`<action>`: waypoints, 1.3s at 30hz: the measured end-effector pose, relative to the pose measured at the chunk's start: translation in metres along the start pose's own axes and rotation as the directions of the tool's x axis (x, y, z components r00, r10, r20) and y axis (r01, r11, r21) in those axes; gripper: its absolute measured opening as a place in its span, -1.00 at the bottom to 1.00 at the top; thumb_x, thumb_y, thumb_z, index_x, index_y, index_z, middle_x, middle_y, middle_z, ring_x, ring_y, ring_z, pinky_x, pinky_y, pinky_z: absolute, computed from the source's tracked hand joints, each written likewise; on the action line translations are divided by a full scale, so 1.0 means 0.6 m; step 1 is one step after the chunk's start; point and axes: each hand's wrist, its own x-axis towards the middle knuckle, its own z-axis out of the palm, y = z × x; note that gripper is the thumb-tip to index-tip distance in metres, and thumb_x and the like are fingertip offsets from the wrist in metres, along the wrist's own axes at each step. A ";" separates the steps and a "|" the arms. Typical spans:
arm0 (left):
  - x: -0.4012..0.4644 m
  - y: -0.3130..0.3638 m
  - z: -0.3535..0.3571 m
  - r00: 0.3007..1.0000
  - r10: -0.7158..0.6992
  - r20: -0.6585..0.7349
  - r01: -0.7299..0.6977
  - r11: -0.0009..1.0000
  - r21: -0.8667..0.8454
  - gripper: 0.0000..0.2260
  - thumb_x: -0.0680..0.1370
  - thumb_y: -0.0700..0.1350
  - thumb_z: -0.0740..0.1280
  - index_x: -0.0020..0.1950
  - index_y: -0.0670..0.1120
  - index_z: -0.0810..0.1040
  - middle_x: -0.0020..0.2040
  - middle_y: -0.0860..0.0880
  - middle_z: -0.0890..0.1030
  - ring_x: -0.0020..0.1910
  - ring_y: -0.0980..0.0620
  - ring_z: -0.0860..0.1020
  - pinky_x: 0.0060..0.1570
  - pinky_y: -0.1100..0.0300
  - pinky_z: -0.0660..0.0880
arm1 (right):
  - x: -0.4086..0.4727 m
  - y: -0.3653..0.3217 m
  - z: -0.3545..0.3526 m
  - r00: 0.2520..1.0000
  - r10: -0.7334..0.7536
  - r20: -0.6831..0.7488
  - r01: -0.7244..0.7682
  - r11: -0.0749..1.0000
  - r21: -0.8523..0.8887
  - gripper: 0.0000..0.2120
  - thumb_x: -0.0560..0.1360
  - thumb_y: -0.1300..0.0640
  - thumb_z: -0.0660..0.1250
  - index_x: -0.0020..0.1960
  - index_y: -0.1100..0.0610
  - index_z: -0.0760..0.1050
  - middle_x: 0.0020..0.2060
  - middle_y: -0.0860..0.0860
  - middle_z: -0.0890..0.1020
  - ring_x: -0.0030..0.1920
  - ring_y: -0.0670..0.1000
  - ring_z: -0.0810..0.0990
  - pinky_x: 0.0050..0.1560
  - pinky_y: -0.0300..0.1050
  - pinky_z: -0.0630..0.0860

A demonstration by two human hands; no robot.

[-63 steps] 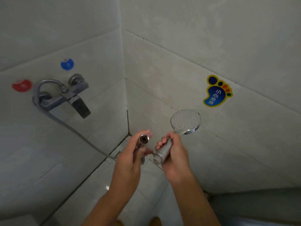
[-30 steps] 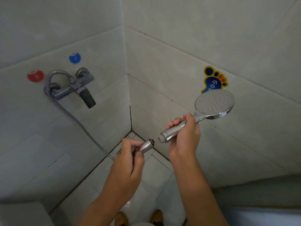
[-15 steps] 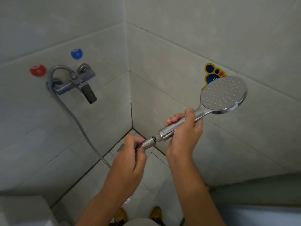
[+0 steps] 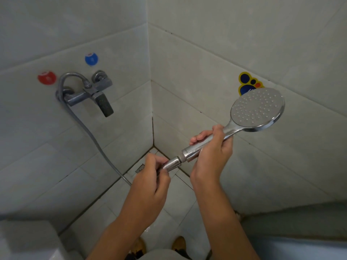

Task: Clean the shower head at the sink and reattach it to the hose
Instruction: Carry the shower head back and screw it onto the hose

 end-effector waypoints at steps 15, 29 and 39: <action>0.007 -0.007 -0.002 0.999 -0.032 0.006 0.033 0.998 -0.055 -0.84 0.62 -0.16 0.13 -0.01 0.11 0.40 -0.29 -0.13 0.53 -0.48 0.05 0.38 -0.48 0.08 0.38 | 0.003 0.004 0.003 0.999 0.036 0.003 -0.036 0.999 0.000 -0.91 0.64 0.15 0.19 0.01 0.17 0.40 -0.46 0.03 0.47 -0.46 0.01 0.52 -0.33 -0.10 0.56; 0.007 -0.014 -0.009 1.000 0.005 0.023 -0.006 0.999 0.035 -0.91 0.60 -0.11 0.16 0.03 0.07 0.41 -0.30 -0.06 0.52 -0.45 0.04 0.42 -0.49 0.18 0.37 | 0.000 0.008 0.007 0.996 0.077 -0.034 -0.077 0.997 -0.004 -0.88 0.64 0.13 0.18 -0.04 0.17 0.39 -0.46 0.02 0.48 -0.45 0.01 0.53 -0.35 -0.14 0.56; -0.002 -0.016 -0.010 1.000 -0.016 0.007 0.016 1.000 -0.003 -0.91 0.61 -0.11 0.17 0.05 0.07 0.42 -0.27 -0.09 0.53 -0.40 -0.06 0.45 -0.47 0.12 0.42 | -0.014 0.007 0.004 1.000 0.017 -0.024 -0.018 0.999 -0.050 -0.88 0.66 0.13 0.17 0.01 0.18 0.39 -0.48 -0.02 0.50 -0.47 -0.03 0.55 -0.35 -0.16 0.57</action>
